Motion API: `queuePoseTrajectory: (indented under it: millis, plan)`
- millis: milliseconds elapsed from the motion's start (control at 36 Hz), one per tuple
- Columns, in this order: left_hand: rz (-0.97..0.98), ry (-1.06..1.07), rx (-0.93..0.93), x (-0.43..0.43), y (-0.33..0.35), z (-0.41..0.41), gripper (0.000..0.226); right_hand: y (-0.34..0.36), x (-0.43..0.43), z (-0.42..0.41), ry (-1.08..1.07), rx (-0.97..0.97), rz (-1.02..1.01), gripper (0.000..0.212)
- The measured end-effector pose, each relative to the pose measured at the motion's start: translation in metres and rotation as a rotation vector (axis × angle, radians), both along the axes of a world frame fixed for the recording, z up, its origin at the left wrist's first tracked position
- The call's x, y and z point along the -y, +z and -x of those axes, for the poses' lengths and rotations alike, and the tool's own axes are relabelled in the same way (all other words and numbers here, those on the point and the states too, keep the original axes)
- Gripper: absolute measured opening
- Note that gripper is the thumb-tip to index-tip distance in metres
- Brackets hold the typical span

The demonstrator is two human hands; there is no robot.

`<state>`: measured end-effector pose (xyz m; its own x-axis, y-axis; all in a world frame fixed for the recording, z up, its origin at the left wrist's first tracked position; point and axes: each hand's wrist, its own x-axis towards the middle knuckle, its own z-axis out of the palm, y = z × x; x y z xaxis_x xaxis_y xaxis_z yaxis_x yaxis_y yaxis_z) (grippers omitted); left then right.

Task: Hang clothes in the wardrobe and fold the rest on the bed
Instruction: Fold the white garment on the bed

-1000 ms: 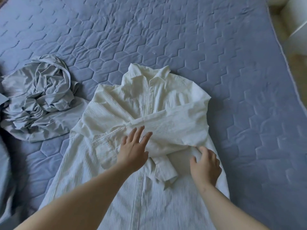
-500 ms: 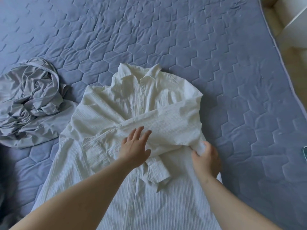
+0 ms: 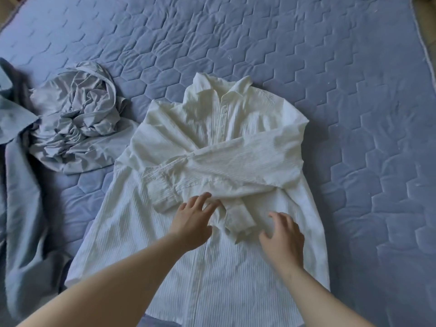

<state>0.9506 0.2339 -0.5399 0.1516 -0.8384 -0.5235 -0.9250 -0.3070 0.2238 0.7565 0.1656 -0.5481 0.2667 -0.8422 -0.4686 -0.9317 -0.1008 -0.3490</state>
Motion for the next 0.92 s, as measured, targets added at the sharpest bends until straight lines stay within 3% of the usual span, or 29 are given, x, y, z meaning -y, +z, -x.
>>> queuePoseTrajectory:
  millis: [222,333,389,500,556,639,750,833,917]
  plan:
    - [0.029,0.036,-0.090,0.045,-0.005,0.037,0.064,-0.017,0.041,0.044,-0.586,-0.002,-0.030,0.053]
    - [-0.205,0.375,-0.390,0.075,-0.028,0.050,0.082,-0.036,0.059,0.059,-0.663,0.025,-0.171,0.078]
    - [-0.260,0.488,-0.447,0.083,-0.034,0.050,0.084,-0.040,0.065,0.060,-0.710,0.105,-0.229,0.075]
    - [-0.059,0.486,-0.237,0.098,-0.020,0.053,0.060,-0.027,0.066,0.044,-0.545,0.270,-0.230,0.037]
    - [0.112,0.528,-0.281,0.113,-0.006,0.061,0.056,-0.013,0.065,0.030,-0.450,0.383,-0.258,0.029]
    - [0.222,0.523,-0.354,0.145,0.009,0.075,0.066,0.002,0.060,0.018,-0.398,0.496,-0.306,0.051]
    - [0.086,0.434,-0.341,0.186,0.007,0.093,0.078,0.016,0.058,0.020,-0.336,0.474,-0.405,0.066]
    - [-0.006,0.395,-0.260,0.202,-0.004,0.110,0.071,0.020,0.055,0.029,-0.274,0.465,-0.472,0.068]
    - [-0.046,0.401,-0.163,0.206,-0.016,0.111,0.046,0.018,0.051,0.038,-0.240,0.488,-0.539,0.068]
